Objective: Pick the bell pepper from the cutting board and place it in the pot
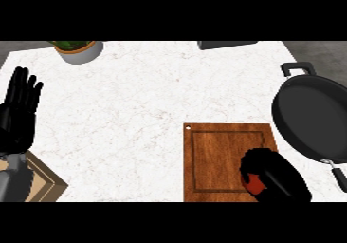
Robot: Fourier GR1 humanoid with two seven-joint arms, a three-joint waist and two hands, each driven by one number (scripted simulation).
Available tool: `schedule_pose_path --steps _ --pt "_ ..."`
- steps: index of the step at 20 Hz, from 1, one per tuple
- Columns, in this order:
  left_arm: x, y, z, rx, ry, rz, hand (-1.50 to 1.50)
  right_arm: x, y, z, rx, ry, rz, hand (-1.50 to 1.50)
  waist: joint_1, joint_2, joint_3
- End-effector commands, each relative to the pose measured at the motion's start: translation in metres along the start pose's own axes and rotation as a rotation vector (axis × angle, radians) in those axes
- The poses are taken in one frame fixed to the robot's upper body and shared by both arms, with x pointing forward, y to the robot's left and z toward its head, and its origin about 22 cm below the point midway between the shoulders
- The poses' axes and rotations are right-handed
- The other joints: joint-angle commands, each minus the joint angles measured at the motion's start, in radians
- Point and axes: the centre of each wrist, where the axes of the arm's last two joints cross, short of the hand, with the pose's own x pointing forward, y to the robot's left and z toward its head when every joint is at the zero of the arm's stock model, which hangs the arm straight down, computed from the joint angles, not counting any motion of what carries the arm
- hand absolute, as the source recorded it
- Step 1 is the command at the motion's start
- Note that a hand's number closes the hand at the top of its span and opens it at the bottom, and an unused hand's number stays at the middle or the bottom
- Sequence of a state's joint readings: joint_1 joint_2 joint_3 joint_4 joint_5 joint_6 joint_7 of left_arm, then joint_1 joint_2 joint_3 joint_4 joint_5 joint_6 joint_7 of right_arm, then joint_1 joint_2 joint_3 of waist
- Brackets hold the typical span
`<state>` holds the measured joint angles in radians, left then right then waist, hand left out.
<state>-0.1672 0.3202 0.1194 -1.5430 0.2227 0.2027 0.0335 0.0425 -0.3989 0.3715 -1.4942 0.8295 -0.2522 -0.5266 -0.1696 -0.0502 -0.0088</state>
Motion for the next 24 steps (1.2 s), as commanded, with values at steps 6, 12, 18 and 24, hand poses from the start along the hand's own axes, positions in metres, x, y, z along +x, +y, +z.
schedule_pose_path --steps 6,12,18,24 --pt "0.01 -0.004 0.002 -0.039 -0.029 0.018 0.0 0.049 -0.086 0.048 -0.455 0.299 0.107 1.5 0.04 0.024 0.003" --pt "0.014 -0.019 -0.009 -0.097 -0.041 0.014 0.0 0.082 -0.153 0.093 -0.503 0.466 0.15 1.5 0.103 0.042 0.007" --pt "0.031 -0.044 -0.007 -0.133 -0.059 0.039 0.0 0.021 -0.196 0.133 -0.5 0.604 0.196 1.5 0.157 0.047 0.01" --pt "0.022 -0.048 -0.013 -0.167 -0.069 0.039 0.0 -0.052 -0.22 0.151 -0.532 0.652 0.143 1.5 0.177 0.052 0.01"
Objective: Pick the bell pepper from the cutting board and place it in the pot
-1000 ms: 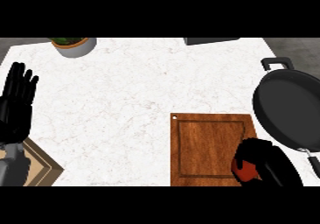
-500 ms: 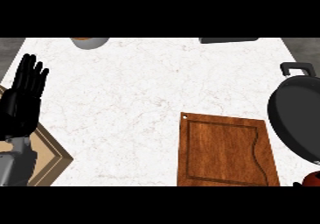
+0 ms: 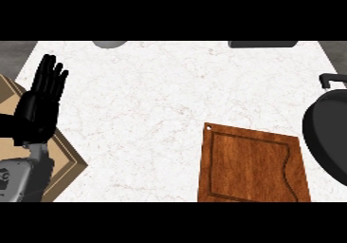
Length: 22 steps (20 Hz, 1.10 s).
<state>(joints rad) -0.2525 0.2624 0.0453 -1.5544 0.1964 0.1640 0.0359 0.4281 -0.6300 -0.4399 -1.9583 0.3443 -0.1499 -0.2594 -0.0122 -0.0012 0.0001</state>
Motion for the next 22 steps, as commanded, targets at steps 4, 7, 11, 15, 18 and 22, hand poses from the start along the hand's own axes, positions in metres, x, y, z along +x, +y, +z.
schedule_pose_path --steps 4,7,11,15,18,22 --pt "-0.01 -0.021 0.002 -0.018 -0.009 0.005 0.0 -0.067 -0.003 -0.035 -0.008 0.011 -0.053 1.5 0.016 0.003 0.0" --pt "-0.01 -0.004 -0.003 -0.004 0.003 0.004 0.0 -0.1 0.009 -0.033 0.014 0.014 -0.045 1.5 0.018 0.004 0.001" --pt "0.0 -0.017 -0.008 -0.024 -0.002 0.006 0.0 -0.114 0.022 -0.059 0.026 -0.001 -0.007 1.5 0.021 0.004 0.001" --pt "-0.004 -0.006 -0.003 -0.037 -0.007 0.025 0.0 -0.136 0.063 -0.058 0.048 0.033 0.008 1.5 0.035 0.007 0.002" --pt "-0.01 -0.004 0.003 -0.035 0.006 0.011 0.0 -0.137 0.057 -0.073 0.155 0.06 0.069 1.5 0.033 0.006 0.001" --pt "-0.002 -0.022 -0.004 -0.033 -0.013 0.023 0.0 -0.151 0.072 -0.062 0.301 0.206 -0.146 -1.5 0.038 0.009 0.002"
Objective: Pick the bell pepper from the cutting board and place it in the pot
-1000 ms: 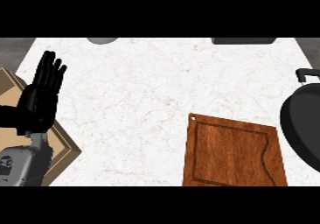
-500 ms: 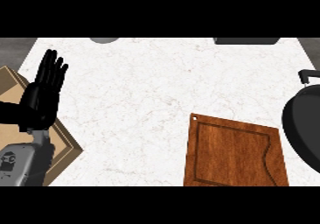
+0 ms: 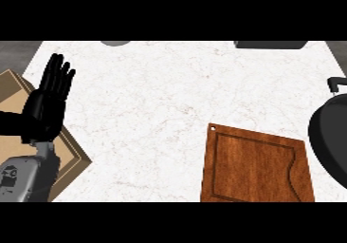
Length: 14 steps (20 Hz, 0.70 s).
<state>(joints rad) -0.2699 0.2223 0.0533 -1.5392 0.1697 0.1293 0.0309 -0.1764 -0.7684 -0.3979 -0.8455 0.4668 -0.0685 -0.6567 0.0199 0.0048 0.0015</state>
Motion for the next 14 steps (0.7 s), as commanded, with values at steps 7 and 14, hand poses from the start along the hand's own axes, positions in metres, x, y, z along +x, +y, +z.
schedule_pose_path --steps 7,14 --pt "0.016 -0.014 -0.015 0.018 -0.002 0.0 0.0 -0.008 0.036 -0.019 0.173 -0.121 -0.166 -1.5 -0.006 0.0 0.001" --pt "0.004 0.016 0.009 0.008 0.0 -0.014 0.0 -0.004 0.011 -0.036 0.045 -0.134 -0.486 -1.5 -0.012 -0.008 -0.002"
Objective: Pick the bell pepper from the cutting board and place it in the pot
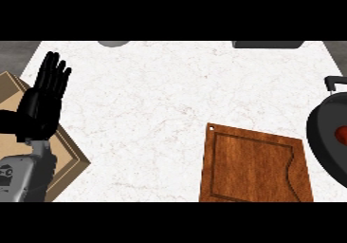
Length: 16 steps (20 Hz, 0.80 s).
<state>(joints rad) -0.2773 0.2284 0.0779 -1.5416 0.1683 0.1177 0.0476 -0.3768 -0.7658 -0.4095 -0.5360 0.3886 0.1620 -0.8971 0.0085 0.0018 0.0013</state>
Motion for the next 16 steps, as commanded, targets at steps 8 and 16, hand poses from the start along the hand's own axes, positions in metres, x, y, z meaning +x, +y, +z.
schedule_pose_path --steps 8,16 --pt "0.004 -0.016 -0.006 0.007 -0.002 -0.005 0.0 -0.006 -0.05 0.014 -0.185 0.082 -0.376 -1.5 -0.003 0.002 0.0" --pt "0.005 0.002 -0.003 -0.01 -0.014 -0.002 0.0 -0.009 -0.093 0.048 -0.336 0.065 -0.477 -1.5 0.01 0.008 0.004"
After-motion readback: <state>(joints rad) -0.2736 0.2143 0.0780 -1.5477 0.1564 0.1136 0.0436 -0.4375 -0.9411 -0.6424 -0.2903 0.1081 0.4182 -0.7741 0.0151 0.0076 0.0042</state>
